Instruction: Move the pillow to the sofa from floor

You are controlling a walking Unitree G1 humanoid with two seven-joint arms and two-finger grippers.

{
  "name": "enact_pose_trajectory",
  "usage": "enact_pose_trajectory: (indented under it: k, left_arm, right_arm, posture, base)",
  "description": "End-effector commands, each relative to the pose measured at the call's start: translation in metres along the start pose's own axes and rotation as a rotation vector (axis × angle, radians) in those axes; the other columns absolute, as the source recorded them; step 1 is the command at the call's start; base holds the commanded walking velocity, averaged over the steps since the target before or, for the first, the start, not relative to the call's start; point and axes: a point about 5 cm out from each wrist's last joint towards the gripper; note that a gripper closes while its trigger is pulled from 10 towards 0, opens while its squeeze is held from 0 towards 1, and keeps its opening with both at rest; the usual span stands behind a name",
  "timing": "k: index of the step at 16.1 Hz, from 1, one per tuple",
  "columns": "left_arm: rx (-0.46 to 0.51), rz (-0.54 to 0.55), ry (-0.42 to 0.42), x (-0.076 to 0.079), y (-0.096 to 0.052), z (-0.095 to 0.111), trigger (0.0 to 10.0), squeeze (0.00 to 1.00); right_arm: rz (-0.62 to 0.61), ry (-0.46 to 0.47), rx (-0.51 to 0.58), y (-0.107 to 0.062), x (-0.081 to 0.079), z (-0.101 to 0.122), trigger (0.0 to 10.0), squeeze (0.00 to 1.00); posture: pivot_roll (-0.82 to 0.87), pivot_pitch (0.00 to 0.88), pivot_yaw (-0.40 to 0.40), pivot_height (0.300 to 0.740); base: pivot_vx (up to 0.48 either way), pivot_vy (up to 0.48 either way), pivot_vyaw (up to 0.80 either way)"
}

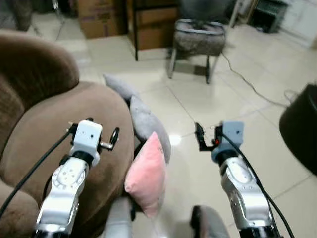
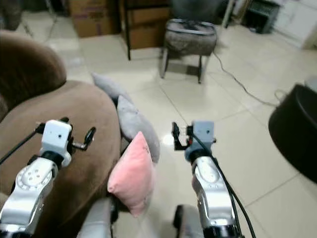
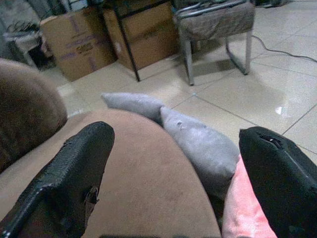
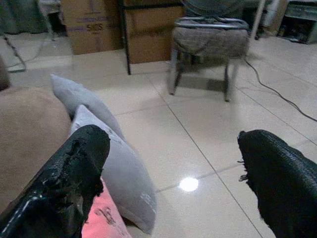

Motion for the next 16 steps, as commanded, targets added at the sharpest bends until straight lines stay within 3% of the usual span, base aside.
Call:
enact_pose_trajectory:
  k: [1,8,13,16]
  left_arm:
    - [0.008,-0.031,0.000,0.0062,0.0002,0.0016,10.0,0.00]
    - [0.005,-0.044,0.000,0.0071,0.0002,-0.0006,10.0,0.00]
    - [0.015,-0.032,0.022,0.0055,0.0002,-0.0007,10.0,0.00]
    - [0.012,-0.032,0.026,0.0056,0.0004,-0.0014,10.0,0.00]
  right_arm:
    - [-0.030,0.004,-0.014,-0.0032,0.0096,-0.0035,10.0,0.00]
    - [-0.023,0.005,-0.008,-0.0032,0.0079,-0.0034,10.0,0.00]
    - [-0.019,0.000,-0.006,-0.0022,0.0073,-0.0033,10.0,0.00]
    - [-0.017,-0.003,-0.007,-0.0017,0.0071,-0.0033,10.0,0.00]
  posture:
    - [0.02,0.000,-0.015,0.602]
    - [0.02,0.000,-0.016,0.522]
    - [0.02,0.000,-0.019,0.517]
    - [0.02,0.000,-0.021,0.517]
  base:
    - [0.000,0.000,0.00]
    - [0.000,0.000,0.00]
    - [0.000,0.000,0.00]
    - [0.000,-0.475,0.00]
Point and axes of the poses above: a point about 5 cm out from each wrist's last joint towards the gripper, its own y axis pointing out of the wrist towards the gripper, its own z axis along the axis of the wrist's last joint, x = y × z, and after that the axes turned 3 degrees about -y, right-handed
